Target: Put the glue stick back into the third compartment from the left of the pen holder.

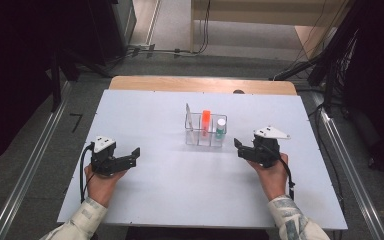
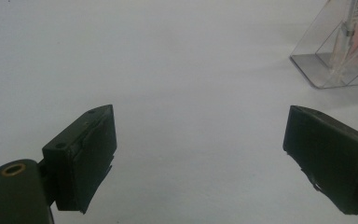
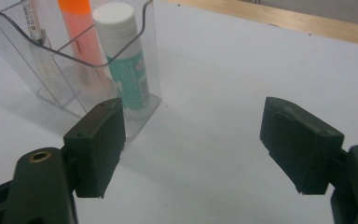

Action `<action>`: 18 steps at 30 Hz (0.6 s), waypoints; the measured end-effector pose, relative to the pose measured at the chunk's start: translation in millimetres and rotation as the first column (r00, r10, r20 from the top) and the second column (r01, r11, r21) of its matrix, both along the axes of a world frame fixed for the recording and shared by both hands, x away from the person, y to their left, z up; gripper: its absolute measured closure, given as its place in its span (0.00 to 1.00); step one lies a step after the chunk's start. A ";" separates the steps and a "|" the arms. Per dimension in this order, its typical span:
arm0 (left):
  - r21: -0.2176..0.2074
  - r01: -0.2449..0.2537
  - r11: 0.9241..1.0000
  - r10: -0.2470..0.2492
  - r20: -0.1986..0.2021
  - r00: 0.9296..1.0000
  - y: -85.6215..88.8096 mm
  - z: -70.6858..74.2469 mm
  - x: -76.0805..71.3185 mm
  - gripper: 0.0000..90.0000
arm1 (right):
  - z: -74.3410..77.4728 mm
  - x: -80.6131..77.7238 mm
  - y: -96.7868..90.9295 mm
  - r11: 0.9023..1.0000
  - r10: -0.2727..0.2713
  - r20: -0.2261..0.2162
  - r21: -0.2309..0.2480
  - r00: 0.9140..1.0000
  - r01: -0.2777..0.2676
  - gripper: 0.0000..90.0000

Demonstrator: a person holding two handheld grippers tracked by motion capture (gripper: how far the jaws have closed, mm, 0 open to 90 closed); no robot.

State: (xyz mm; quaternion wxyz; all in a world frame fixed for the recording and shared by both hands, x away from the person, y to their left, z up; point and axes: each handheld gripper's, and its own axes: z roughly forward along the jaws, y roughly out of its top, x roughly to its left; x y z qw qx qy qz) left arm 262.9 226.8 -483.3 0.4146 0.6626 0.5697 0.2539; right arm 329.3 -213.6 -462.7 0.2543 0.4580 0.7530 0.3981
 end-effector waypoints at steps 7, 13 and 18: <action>0.004 0.005 1.000 -0.005 -0.002 1.000 0.1 0.2 -0.8 0.11 | -1.3 -10.5 -17.5 1.000 -0.020 -0.010 -0.009 1.000 0.020 0.22; 0.003 0.004 1.000 -0.004 -0.004 1.000 0.2 -0.2 -1.3 0.11 | -3.9 -19.1 -36.7 0.999 -0.048 -0.042 0.000 0.998 0.048 0.20; 0.000 0.005 1.000 -0.005 0.002 1.000 -1.4 0.8 -3.4 0.11 | -6.3 -27.9 -48.5 0.998 -0.056 -0.057 0.000 0.997 0.056 0.20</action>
